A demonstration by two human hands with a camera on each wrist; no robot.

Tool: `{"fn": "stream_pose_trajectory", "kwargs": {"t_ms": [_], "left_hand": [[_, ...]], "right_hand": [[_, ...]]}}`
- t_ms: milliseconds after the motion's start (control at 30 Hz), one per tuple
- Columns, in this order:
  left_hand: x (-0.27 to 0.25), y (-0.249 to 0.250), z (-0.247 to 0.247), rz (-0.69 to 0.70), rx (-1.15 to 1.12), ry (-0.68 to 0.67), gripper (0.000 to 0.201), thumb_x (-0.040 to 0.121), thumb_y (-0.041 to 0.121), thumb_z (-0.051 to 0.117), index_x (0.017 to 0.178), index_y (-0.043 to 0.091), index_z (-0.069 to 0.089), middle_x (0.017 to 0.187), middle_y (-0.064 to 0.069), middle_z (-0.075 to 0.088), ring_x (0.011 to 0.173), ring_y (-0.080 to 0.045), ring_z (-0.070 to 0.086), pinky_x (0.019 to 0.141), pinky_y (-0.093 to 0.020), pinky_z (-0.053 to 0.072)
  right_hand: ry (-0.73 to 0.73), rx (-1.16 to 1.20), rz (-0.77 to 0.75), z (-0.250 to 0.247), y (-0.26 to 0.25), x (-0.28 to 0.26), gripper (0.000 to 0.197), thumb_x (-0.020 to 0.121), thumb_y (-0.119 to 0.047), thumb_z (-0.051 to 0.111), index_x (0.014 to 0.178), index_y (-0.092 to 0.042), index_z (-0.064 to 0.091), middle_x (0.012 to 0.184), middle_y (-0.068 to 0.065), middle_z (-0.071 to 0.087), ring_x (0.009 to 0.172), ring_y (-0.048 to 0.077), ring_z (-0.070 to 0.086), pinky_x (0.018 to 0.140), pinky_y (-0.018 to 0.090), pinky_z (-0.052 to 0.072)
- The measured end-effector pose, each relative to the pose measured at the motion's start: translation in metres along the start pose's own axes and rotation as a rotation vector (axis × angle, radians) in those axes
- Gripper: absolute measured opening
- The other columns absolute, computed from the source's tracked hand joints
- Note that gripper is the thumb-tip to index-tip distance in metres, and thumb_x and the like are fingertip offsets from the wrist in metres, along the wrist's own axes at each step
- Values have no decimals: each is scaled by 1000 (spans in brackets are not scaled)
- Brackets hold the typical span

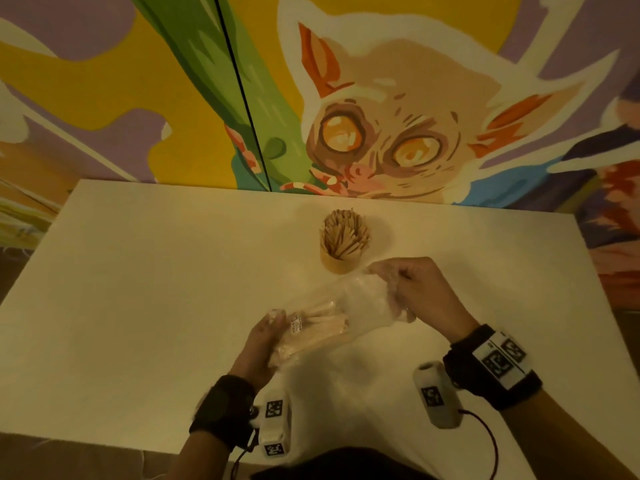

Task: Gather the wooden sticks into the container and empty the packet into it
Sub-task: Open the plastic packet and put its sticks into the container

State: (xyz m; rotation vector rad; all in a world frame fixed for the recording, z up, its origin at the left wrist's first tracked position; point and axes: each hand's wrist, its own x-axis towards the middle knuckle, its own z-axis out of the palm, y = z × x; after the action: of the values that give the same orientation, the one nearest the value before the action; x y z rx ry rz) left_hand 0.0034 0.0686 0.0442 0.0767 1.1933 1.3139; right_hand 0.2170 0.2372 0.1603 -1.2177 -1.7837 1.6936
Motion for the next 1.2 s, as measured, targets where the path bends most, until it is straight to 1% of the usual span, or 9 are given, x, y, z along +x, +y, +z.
{"fn": "stream_pose_trajectory", "kwargs": {"t_ms": [167, 333, 500, 667, 733, 833, 933, 1067, 1200], "left_hand": [[-2, -2, 7, 11, 158, -84, 60, 53, 28, 91, 98, 9, 57, 97, -17, 71, 72, -23, 70, 55, -30, 56], [1, -1, 7, 132, 207, 3, 45, 63, 25, 83, 100, 10, 62, 105, -22, 69, 89, -31, 67, 71, -34, 55], [-3, 6, 13, 194, 157, 12, 46, 58, 22, 83, 98, 12, 62, 99, -16, 72, 80, -26, 70, 58, -29, 57], [-4, 14, 24, 221, 111, 22, 35, 70, 7, 78, 99, 8, 58, 84, -7, 73, 66, -18, 69, 49, -24, 53], [-6, 16, 26, 218, 99, 42, 23, 79, 5, 72, 97, 11, 59, 78, -5, 71, 56, -13, 64, 43, -20, 47], [-6, 17, 23, 213, 127, 62, 33, 69, 17, 82, 95, 17, 63, 81, -9, 70, 53, -12, 61, 42, -19, 43], [-6, 17, 21, 220, 112, 3, 50, 56, 26, 91, 96, 14, 64, 89, -13, 73, 64, -18, 68, 49, -23, 52], [-9, 19, 29, 230, 178, -79, 62, 49, 33, 94, 95, 6, 62, 91, -14, 72, 79, -23, 71, 65, -29, 58], [-11, 17, 41, 245, 260, -117, 42, 64, 25, 83, 91, 0, 62, 80, -11, 70, 65, -19, 66, 55, -26, 53]], "right_hand": [[11, 49, -116, -11, 0, 0, 18, 92, 2, 60, 101, -2, 75, 64, 16, 71, 43, 8, 55, 41, 21, 41], [18, 105, -176, -20, 2, -1, 24, 83, 20, 57, 94, 6, 74, 93, 18, 75, 88, 24, 74, 79, 31, 59], [-118, 185, 83, -12, -8, -10, 14, 91, -2, 61, 98, 4, 71, 86, 21, 74, 60, 32, 72, 50, 36, 60], [-250, 67, 72, -4, 1, -11, 60, 95, -47, 46, 88, 6, 71, 75, 19, 75, 37, 24, 57, 42, 30, 54], [-339, 151, 26, -7, 4, -11, 53, 89, -58, 54, 111, -12, 69, 83, 10, 78, 44, 30, 63, 45, 37, 54], [-449, 235, -14, -9, 10, -10, 80, 63, -64, 71, 131, -24, 58, 81, -4, 78, 79, 70, 57, 53, 50, 57], [-299, 326, 10, -4, 20, -8, 72, 51, -23, 89, 119, -21, 68, 67, 3, 74, 77, 62, 62, 64, 77, 43], [-105, 226, 69, 3, 24, -10, 46, 83, 10, 66, 126, -7, 62, 74, 4, 75, 41, 17, 59, 42, 28, 47], [-89, 191, 56, 7, 28, -12, 29, 87, -3, 68, 113, -16, 70, 75, 2, 70, 37, 18, 54, 36, 22, 43]]}}
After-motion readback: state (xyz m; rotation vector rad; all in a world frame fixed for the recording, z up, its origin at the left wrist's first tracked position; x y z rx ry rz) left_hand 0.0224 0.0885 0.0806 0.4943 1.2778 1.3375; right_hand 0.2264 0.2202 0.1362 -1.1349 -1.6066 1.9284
